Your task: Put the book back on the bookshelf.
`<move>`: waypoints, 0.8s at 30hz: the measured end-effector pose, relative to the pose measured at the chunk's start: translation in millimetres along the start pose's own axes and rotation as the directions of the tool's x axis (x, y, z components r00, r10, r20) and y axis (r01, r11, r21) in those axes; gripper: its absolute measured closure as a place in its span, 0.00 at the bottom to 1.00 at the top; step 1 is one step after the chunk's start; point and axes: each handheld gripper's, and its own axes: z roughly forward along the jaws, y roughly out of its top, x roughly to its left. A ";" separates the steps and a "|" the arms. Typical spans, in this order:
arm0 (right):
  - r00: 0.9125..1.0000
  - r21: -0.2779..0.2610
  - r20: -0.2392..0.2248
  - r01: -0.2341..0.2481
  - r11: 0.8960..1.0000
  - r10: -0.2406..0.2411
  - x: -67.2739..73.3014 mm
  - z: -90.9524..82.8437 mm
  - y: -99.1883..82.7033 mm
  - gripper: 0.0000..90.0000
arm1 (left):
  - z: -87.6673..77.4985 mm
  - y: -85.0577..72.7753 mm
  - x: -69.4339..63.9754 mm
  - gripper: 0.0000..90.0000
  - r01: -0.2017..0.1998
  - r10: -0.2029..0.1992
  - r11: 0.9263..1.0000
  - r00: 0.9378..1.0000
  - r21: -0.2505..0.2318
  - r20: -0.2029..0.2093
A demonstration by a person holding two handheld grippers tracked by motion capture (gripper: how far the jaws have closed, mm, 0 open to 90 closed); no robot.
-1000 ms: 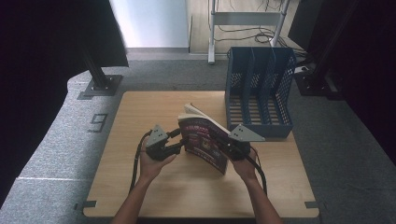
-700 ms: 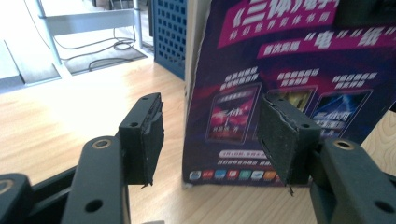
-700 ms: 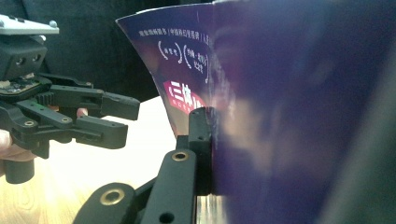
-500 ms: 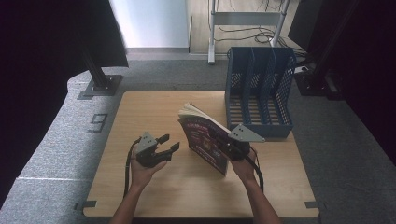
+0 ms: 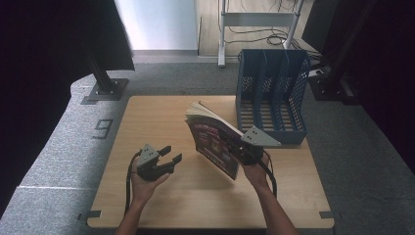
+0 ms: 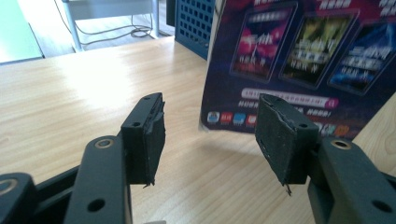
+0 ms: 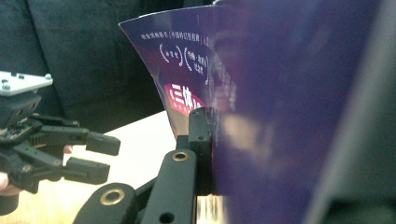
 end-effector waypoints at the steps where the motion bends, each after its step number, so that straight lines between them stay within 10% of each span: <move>1: 1.000 -0.001 0.004 -0.002 1.000 0.002 -1.2 -0.3 0.5 0.91 | 0.6 -0.3 -0.4 0.47 -0.001 0.001 1.000 1.000 0.003 0.001; 24: 0.996 -0.045 0.073 -0.049 0.998 0.052 -17.1 -10.5 24.8 0.91 | 6.8 -1.5 2.3 0.48 0.011 -0.012 0.999 0.999 0.041 0.031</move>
